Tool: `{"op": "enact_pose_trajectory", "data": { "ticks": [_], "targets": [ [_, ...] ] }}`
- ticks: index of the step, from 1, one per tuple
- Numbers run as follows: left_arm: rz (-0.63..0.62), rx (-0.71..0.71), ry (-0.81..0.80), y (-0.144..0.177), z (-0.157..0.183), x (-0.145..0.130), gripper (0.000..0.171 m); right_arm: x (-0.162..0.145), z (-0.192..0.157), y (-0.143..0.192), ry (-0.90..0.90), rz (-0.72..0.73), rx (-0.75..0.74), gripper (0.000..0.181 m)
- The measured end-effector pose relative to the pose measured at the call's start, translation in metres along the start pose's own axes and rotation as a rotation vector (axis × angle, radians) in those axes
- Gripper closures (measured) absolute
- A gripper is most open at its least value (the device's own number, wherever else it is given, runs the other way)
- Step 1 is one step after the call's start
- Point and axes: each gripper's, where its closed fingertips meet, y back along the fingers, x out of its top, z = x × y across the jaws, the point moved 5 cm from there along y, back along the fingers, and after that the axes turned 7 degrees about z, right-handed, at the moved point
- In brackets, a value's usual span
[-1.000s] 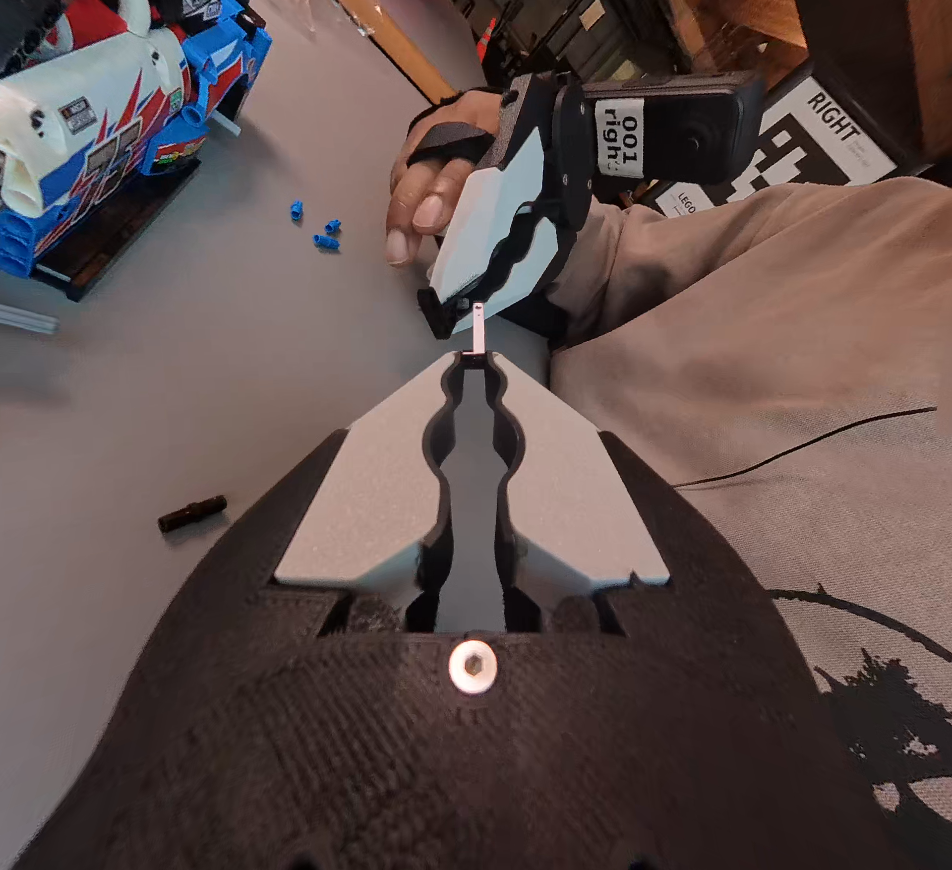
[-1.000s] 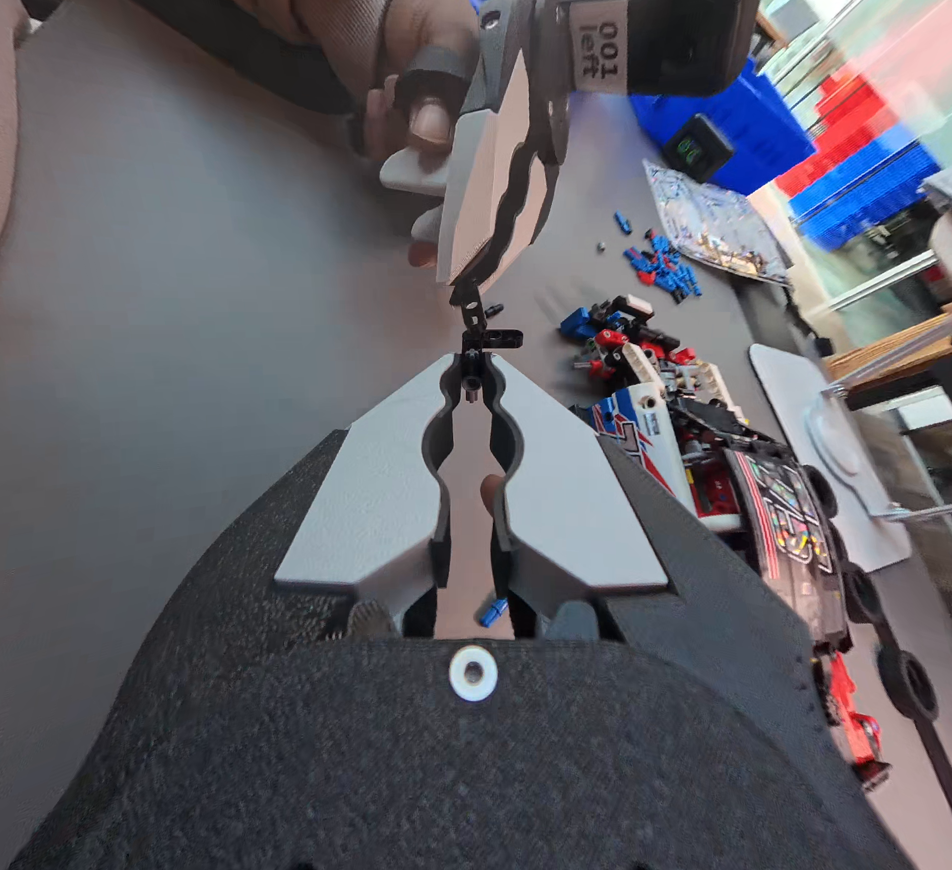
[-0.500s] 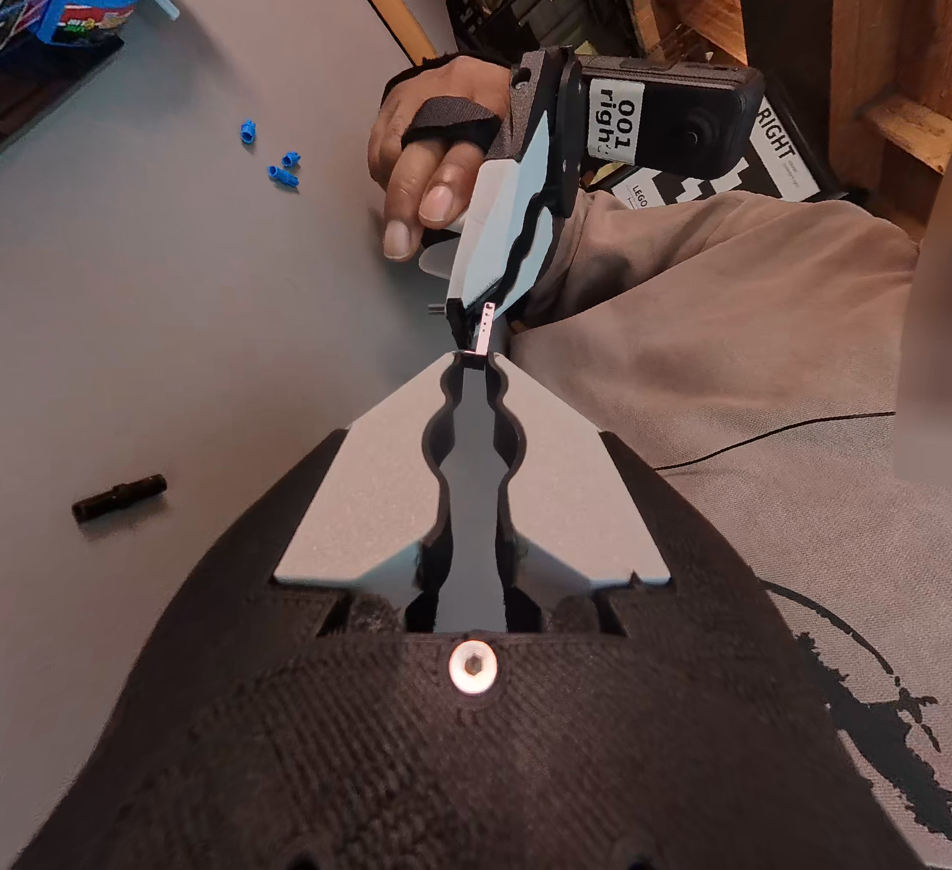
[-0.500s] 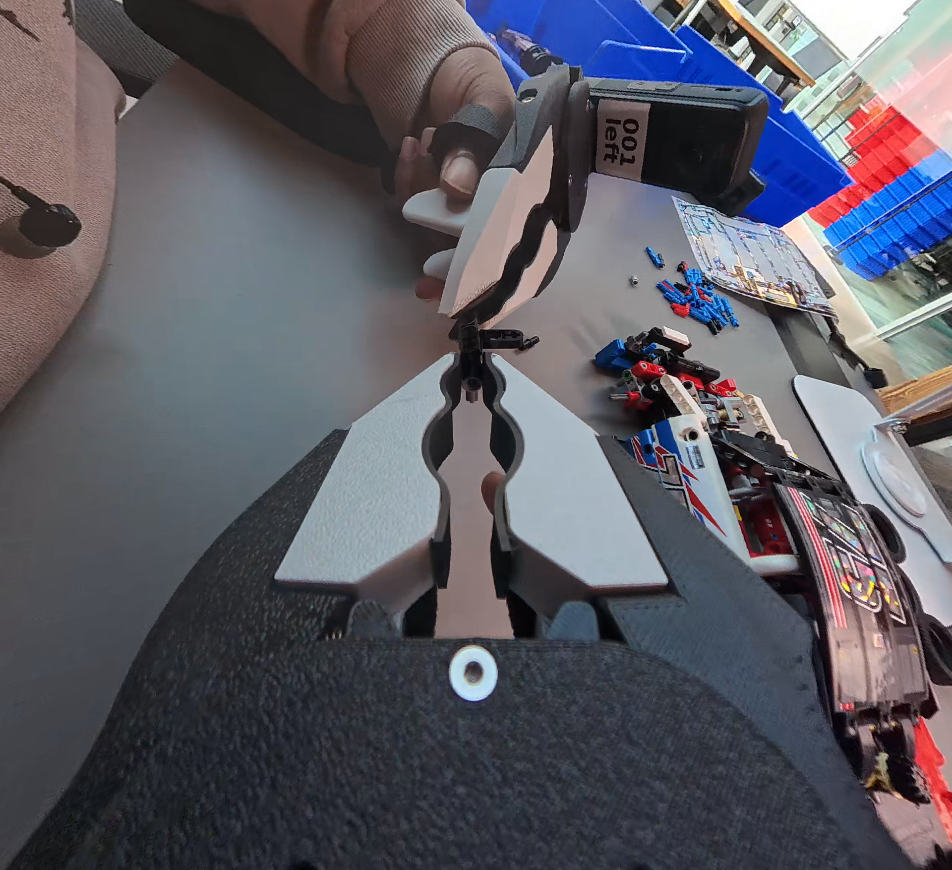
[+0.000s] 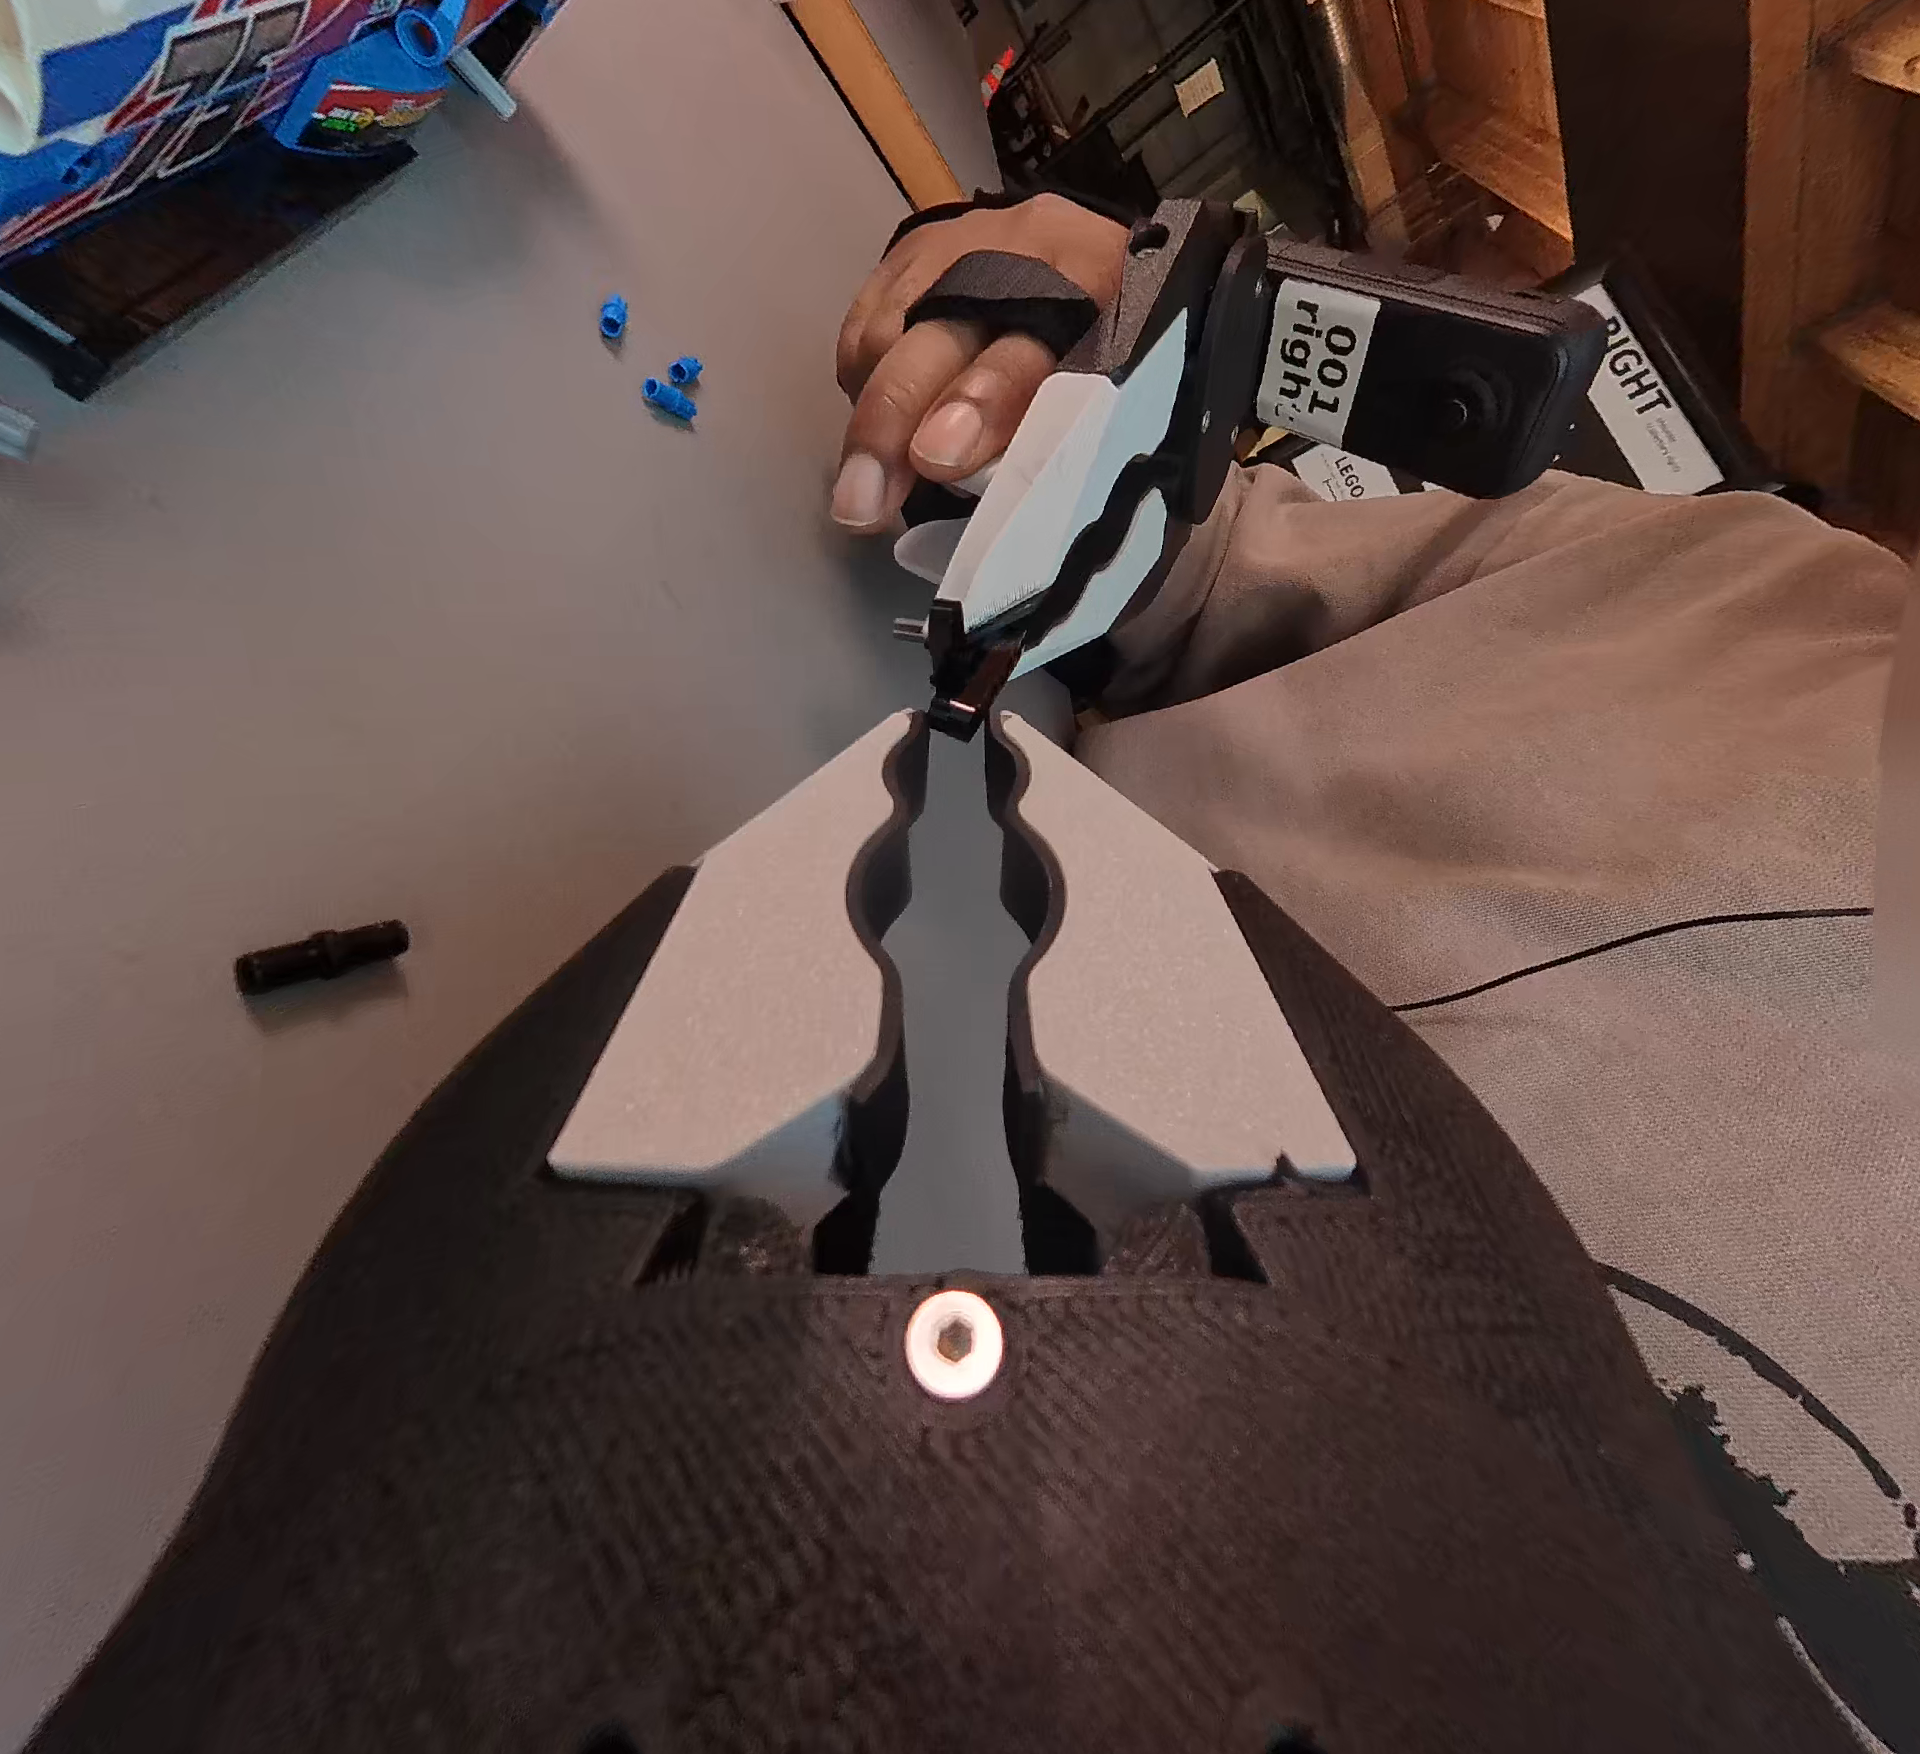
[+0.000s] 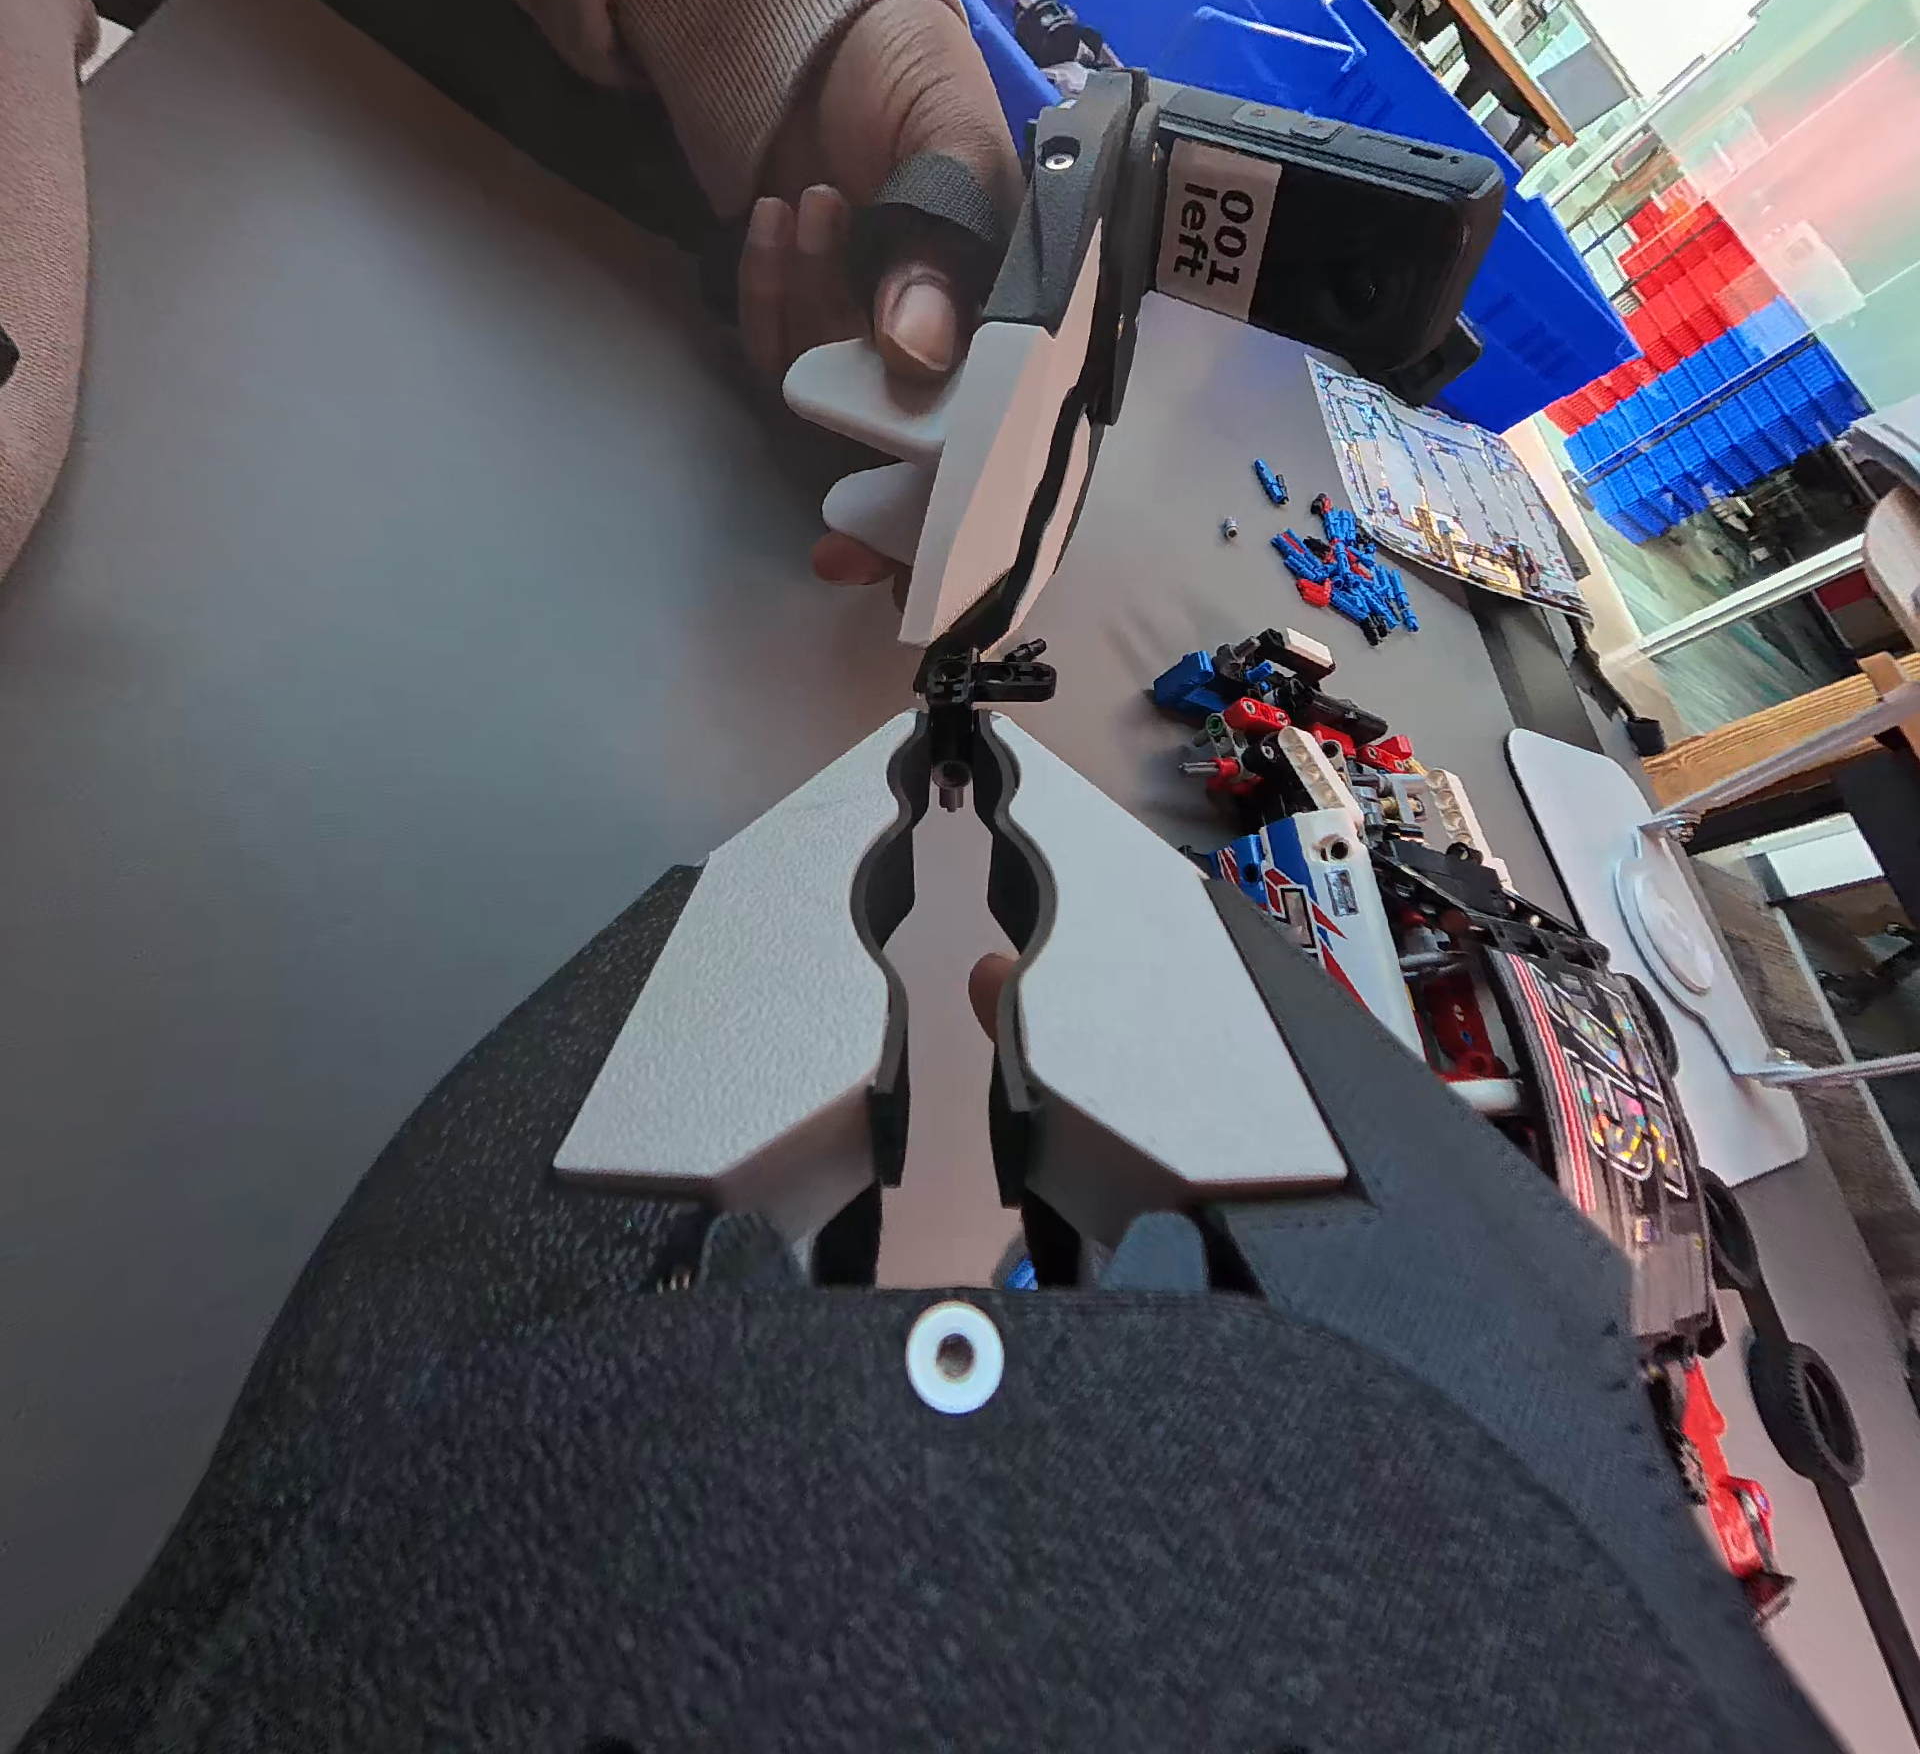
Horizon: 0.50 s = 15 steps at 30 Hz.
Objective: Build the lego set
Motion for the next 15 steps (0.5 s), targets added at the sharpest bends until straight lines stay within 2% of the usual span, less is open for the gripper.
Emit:
{"op": "enact_pose_trajectory", "data": {
  "ticks": [15],
  "targets": [
    [0.097,0.042,-0.011,-0.0004,-0.0009,0.0065,0.16,0.0016,0.0061,0.0016,0.114,-0.029,-0.089,0.176]
  ]
}}
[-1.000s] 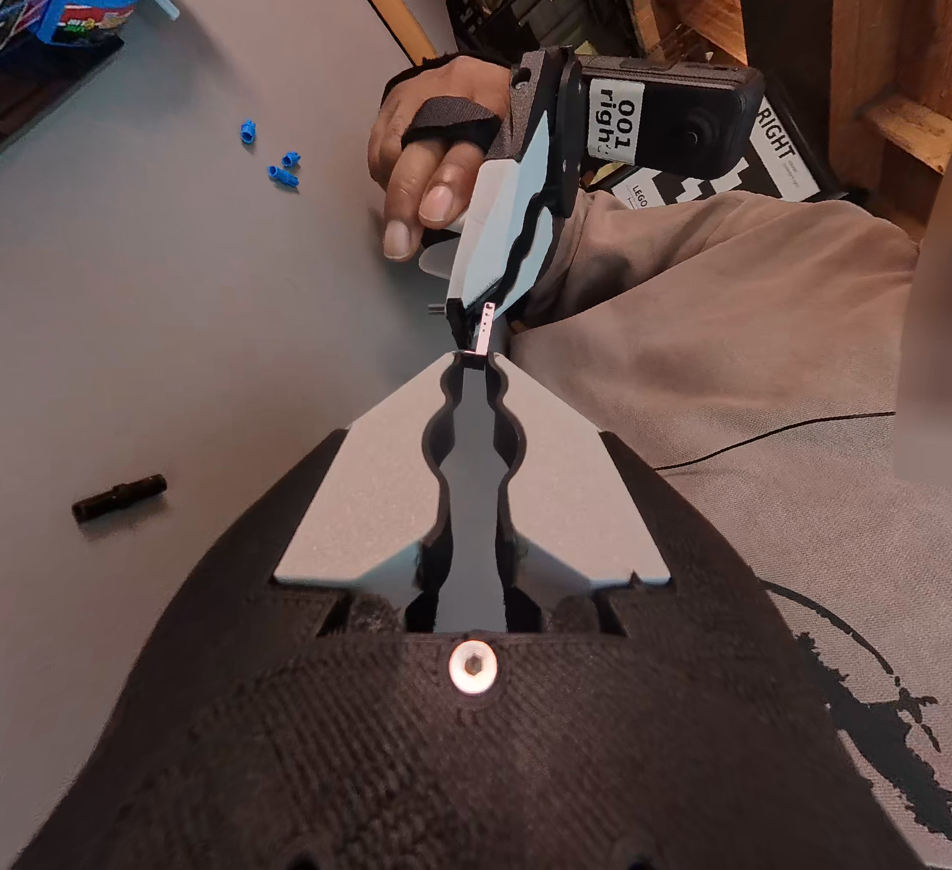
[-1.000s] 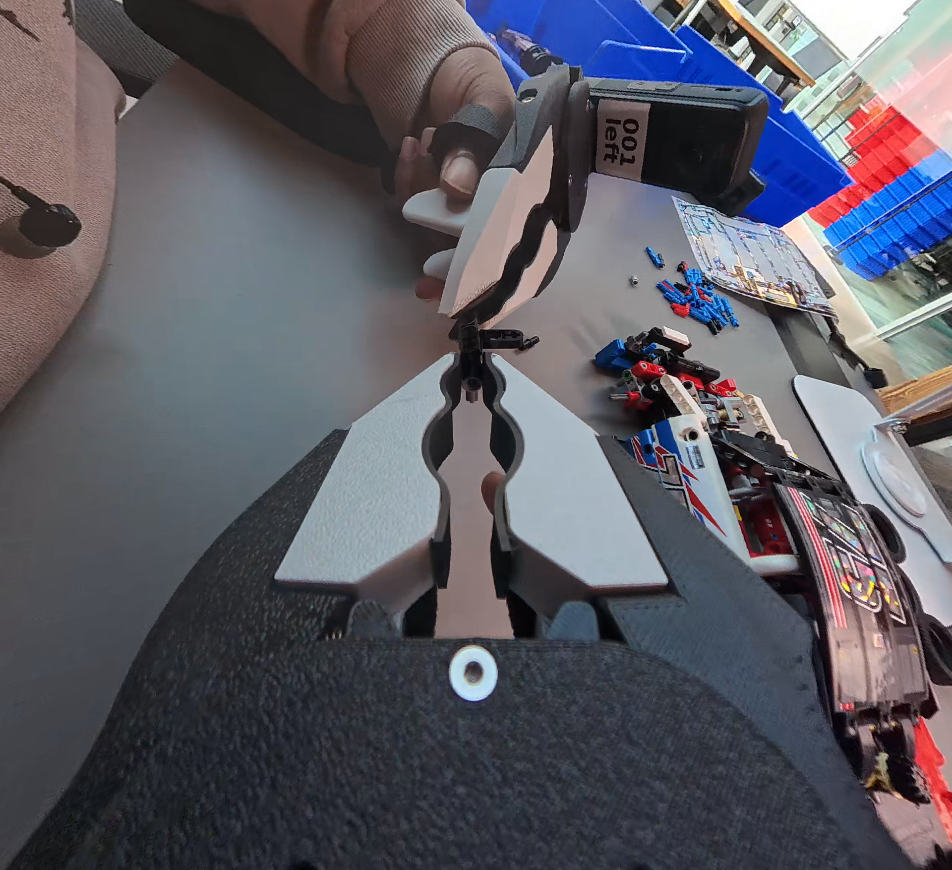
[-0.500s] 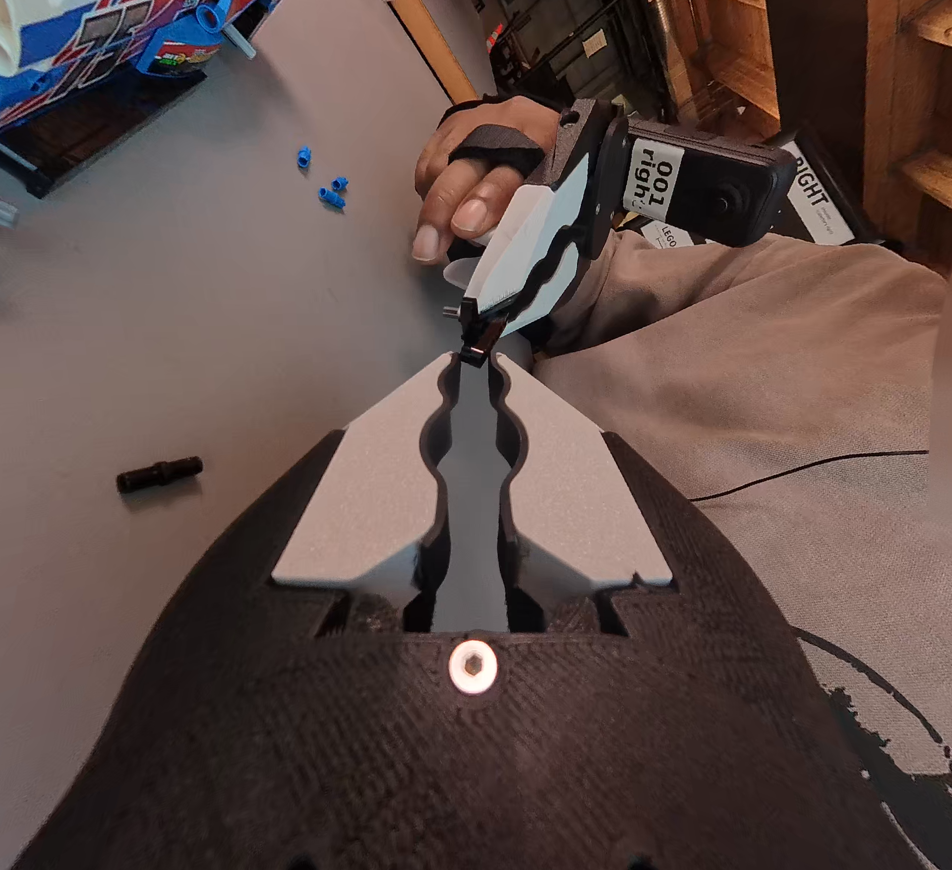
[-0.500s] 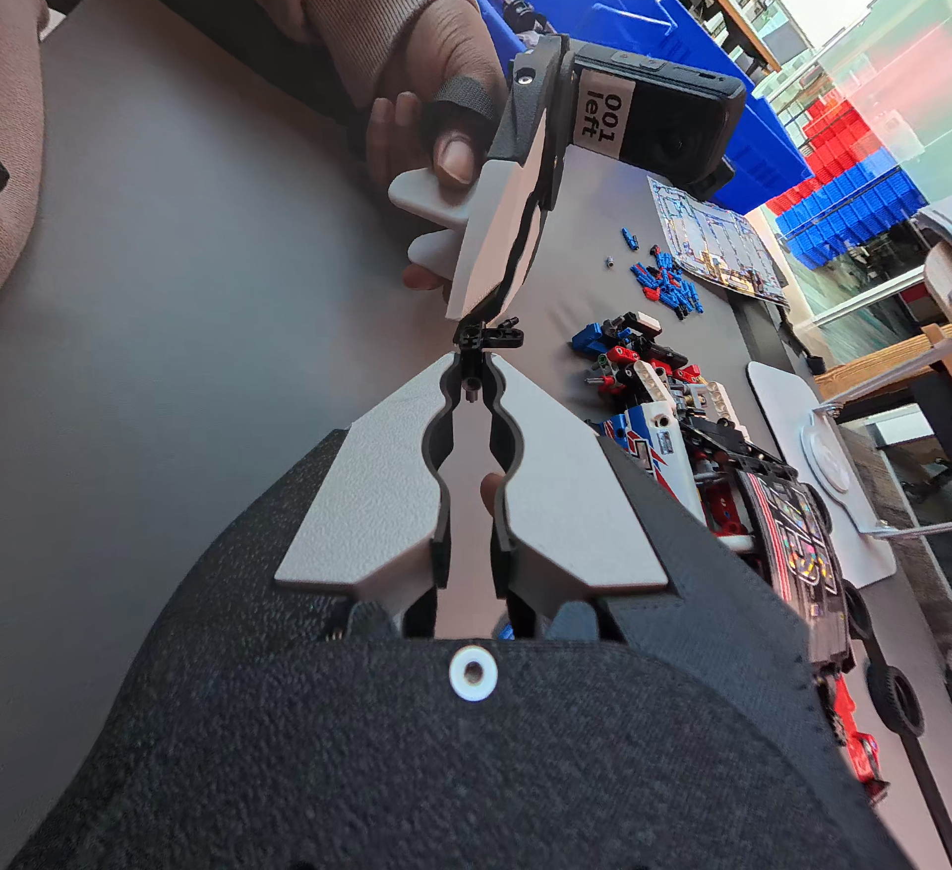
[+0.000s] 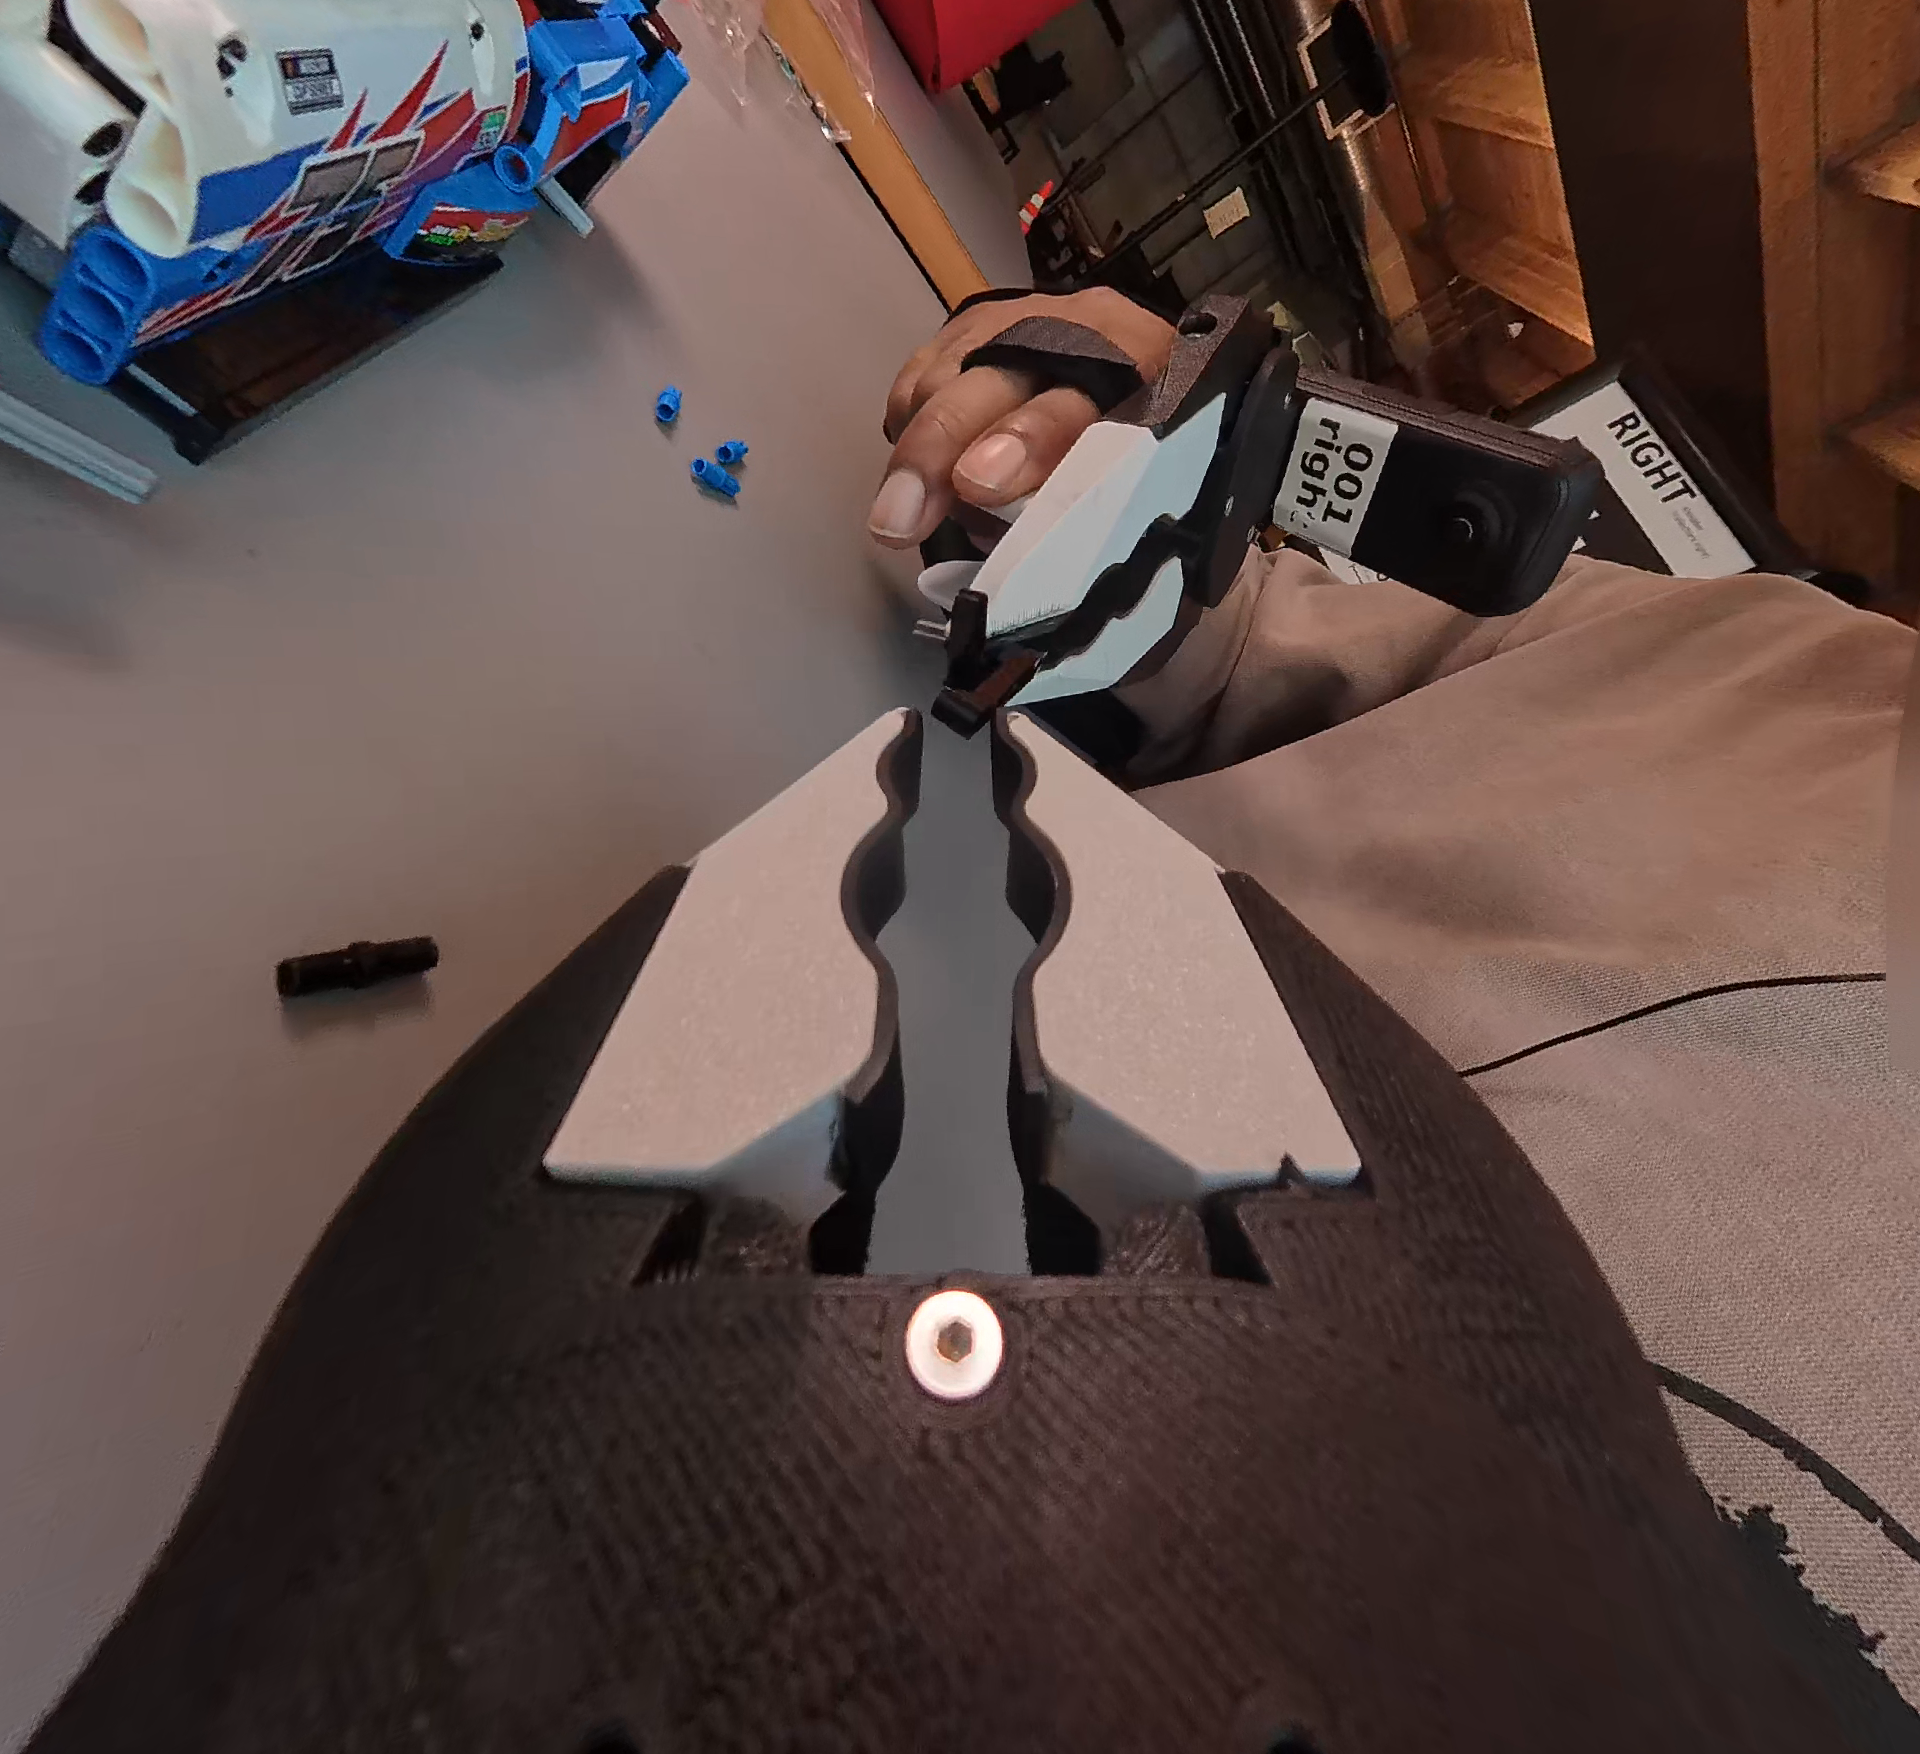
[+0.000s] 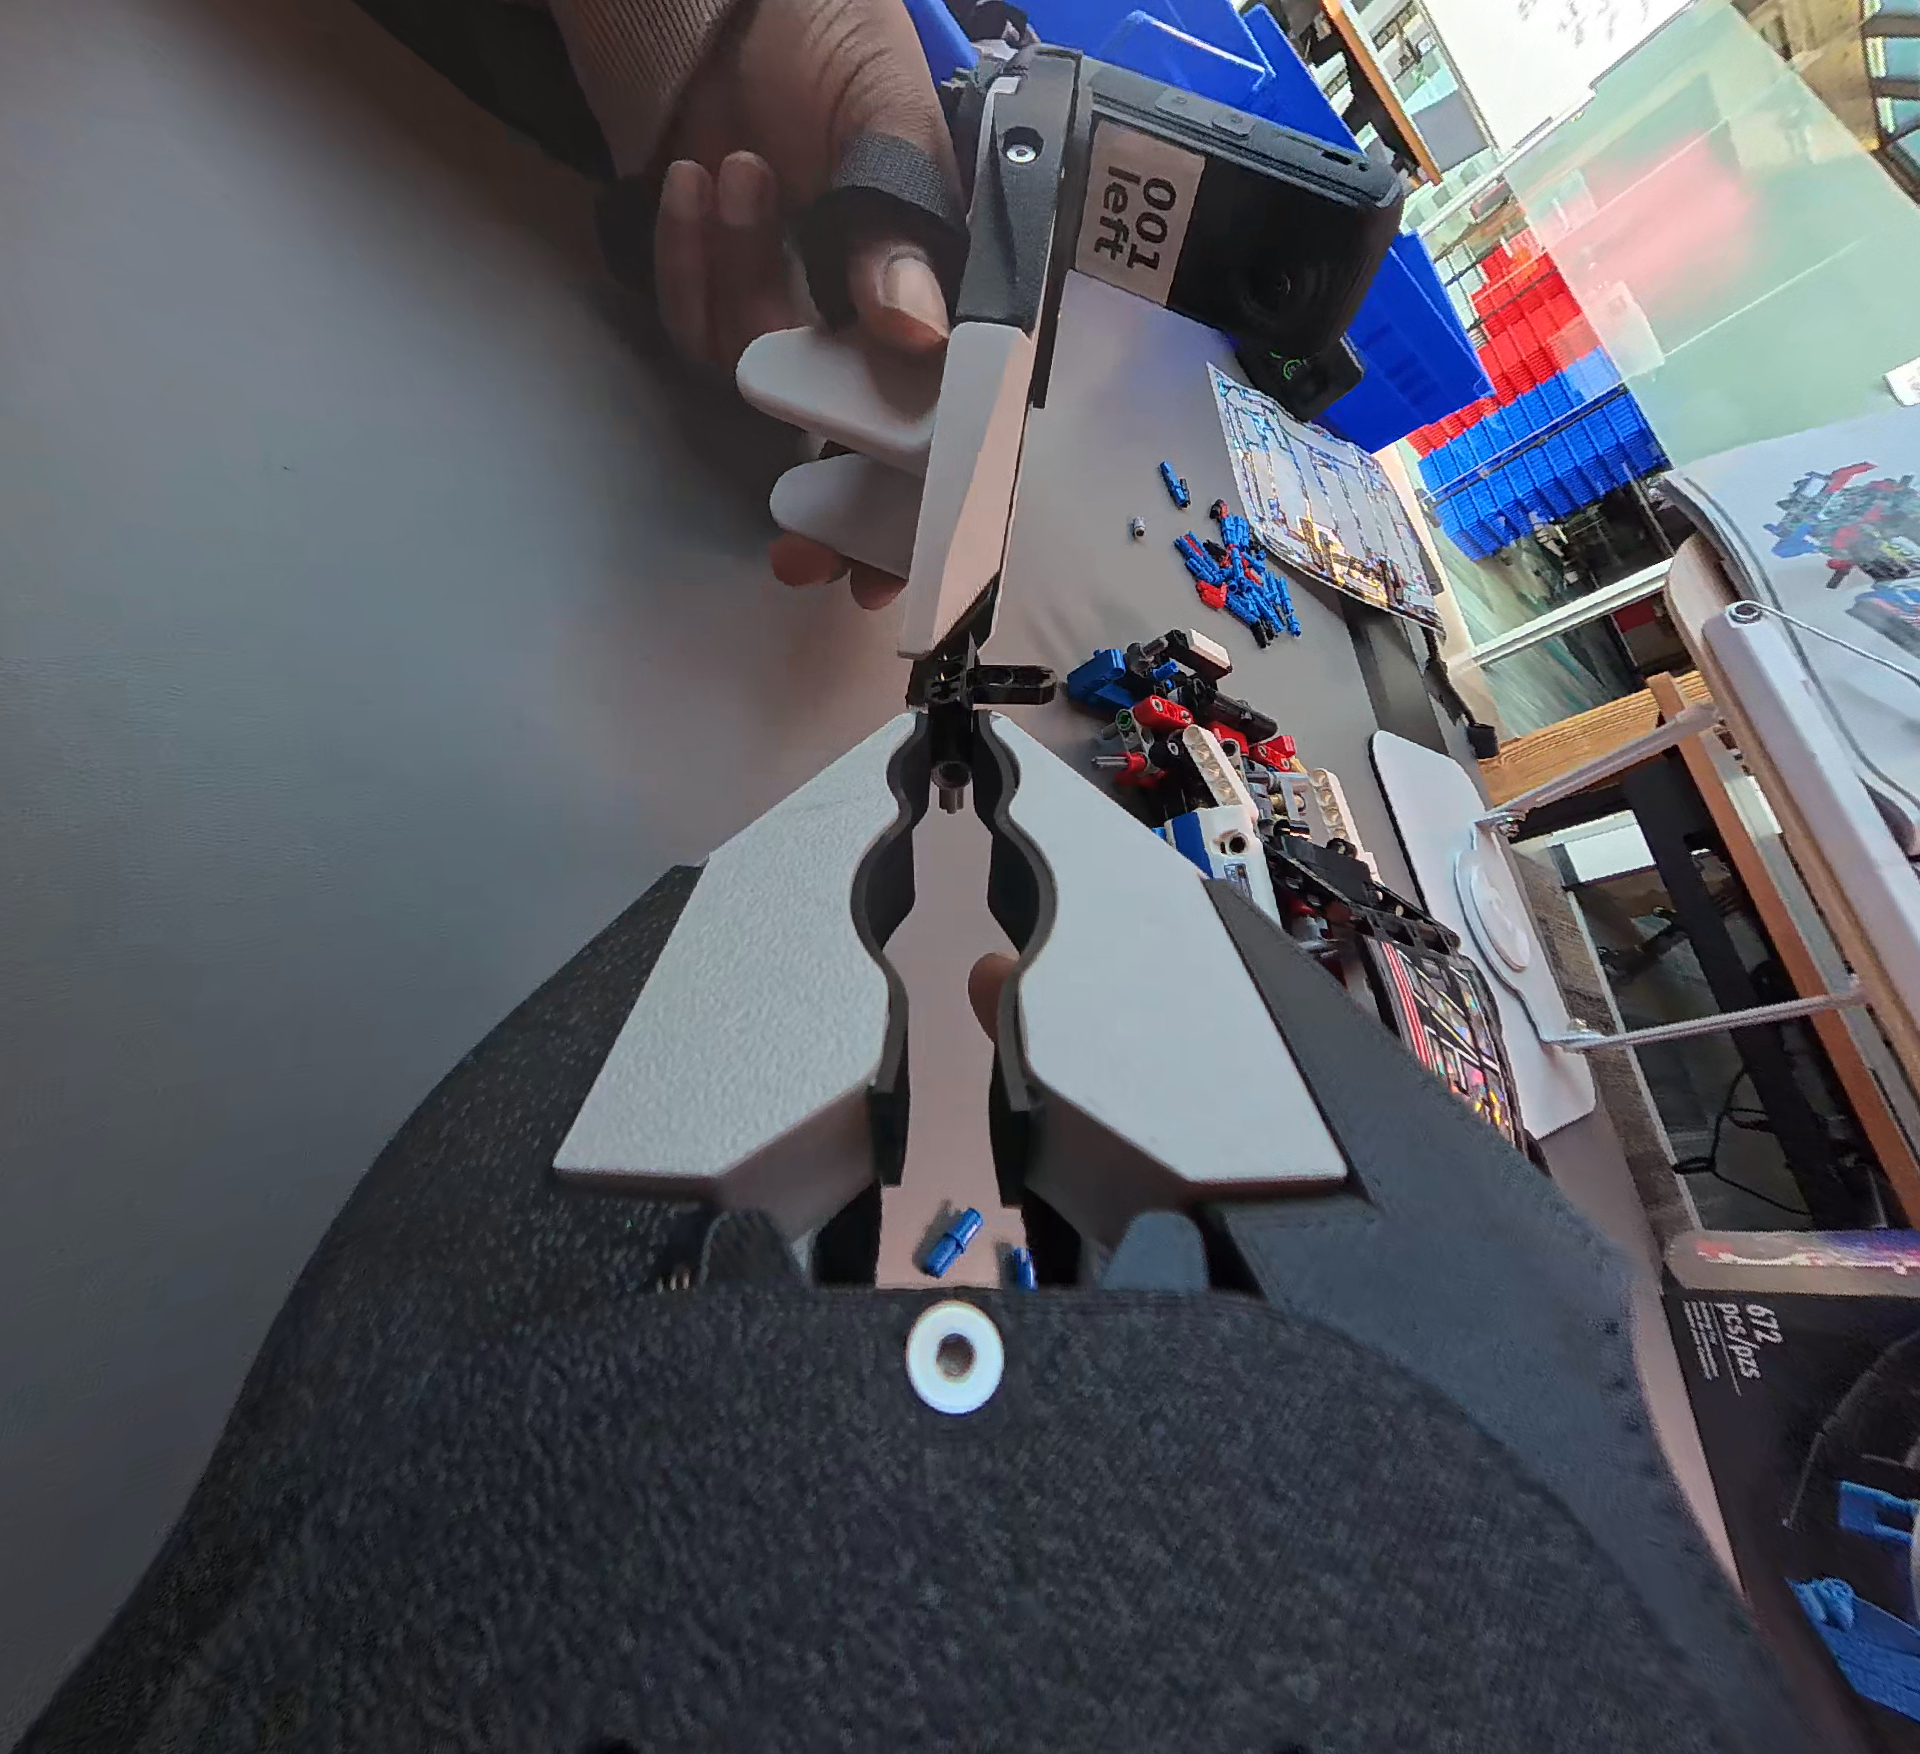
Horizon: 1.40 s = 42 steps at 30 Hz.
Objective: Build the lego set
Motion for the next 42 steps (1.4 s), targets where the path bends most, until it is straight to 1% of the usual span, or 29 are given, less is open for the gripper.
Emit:
{"op": "enact_pose_trajectory", "data": {
  "ticks": [4,11,26,30,32,37,42],
  "targets": [
    [0.016,-0.005,0.017,0.001,-0.001,0.002,0.159,-0.002,-0.001,-0.001,0.032,-0.01,-0.008,0.176],
    [0.022,-0.009,0.01,0.001,0.0,0.003,0.158,-0.002,-0.001,-0.001,0.0,0.007,-0.003,0.176],
    [0.034,-0.018,0.016,-0.001,0.002,0.003,0.159,-0.002,-0.001,-0.002,-0.122,0.054,0.016,0.176],
    [0.05,-0.026,0.026,-0.001,0.003,0.004,0.157,-0.001,-0.001,-0.002,-0.104,0.051,0.005,0.176],
    [0.071,-0.042,0.026,-0.001,0.005,0.005,0.16,0.0,0.001,-0.002,-0.092,0.052,-0.012,0.176],
    [0.133,-0.082,-0.012,0.0,0.012,0.01,0.162,0.006,0.005,-0.001,0.005,0.05,-0.079,0.176],
    [0.159,-0.082,-0.156,0.0,0.022,0.013,0.164,0.013,0.008,0.002,0.114,0.069,-0.139,0.176]
  ]
}}
